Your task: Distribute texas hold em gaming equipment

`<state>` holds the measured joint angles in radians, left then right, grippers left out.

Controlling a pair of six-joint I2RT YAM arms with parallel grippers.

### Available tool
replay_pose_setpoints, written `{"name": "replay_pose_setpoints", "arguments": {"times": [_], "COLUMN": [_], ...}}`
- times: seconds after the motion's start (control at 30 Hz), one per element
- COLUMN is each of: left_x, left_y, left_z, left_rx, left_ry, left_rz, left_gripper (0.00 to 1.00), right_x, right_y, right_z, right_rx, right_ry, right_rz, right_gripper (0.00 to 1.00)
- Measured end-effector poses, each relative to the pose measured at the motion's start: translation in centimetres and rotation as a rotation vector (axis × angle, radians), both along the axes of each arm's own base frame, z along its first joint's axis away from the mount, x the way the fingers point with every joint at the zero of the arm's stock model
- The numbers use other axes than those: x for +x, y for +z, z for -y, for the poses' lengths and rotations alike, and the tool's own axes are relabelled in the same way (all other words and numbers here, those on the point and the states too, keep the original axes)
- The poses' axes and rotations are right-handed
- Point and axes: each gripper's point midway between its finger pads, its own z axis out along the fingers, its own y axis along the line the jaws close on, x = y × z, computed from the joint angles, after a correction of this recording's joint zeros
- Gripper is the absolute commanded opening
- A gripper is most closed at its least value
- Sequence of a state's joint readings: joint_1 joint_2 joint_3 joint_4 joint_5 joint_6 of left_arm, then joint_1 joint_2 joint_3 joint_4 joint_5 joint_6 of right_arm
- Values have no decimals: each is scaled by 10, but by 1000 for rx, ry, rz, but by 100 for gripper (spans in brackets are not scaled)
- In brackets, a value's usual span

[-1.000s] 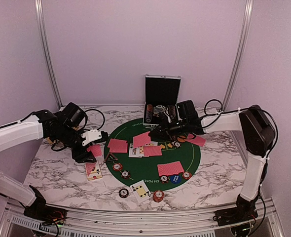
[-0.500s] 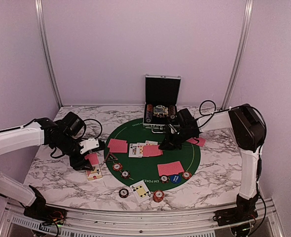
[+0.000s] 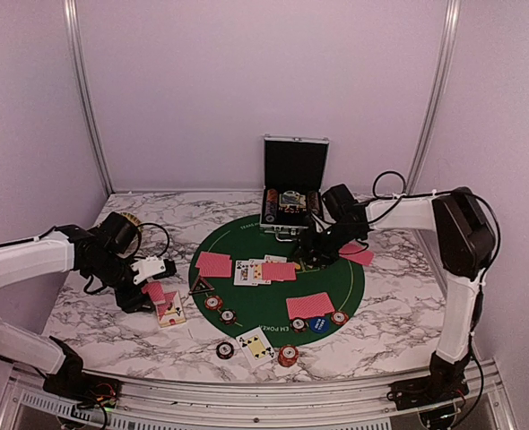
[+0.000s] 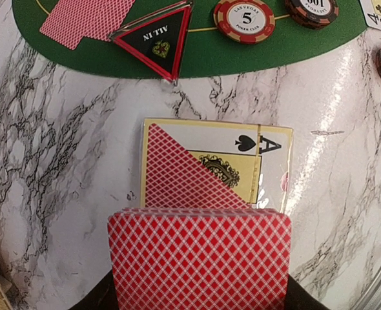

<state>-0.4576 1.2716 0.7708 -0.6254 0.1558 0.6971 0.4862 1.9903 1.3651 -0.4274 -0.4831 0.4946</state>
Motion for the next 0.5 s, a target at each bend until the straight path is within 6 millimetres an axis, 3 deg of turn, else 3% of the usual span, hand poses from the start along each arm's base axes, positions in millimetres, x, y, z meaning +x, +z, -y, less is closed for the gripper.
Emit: {"name": "replay_pose_setpoints", "arguments": {"times": [0.1, 0.27, 0.37, 0.5], "left_x": [-3, -13, -18, -20], "left_y": [-5, -26, -35, -43], "left_z": [-14, -33, -40, -47], "left_rx": [10, 52, 68, 78], "left_ry": [22, 39, 39, 49], "left_rz": [9, -14, -27, -32], "left_gripper": [0, 0, 0, 0], "right_x": [3, -3, -10, -21], "right_y": [30, 77, 86, 79], "right_z": [2, 14, 21, 30], "right_rx": [11, 30, 30, 14], "right_ry": [-13, -45, -60, -85], "right_rz": [66, 177, 198, 182], "right_gripper": [79, 82, 85, 94]}}
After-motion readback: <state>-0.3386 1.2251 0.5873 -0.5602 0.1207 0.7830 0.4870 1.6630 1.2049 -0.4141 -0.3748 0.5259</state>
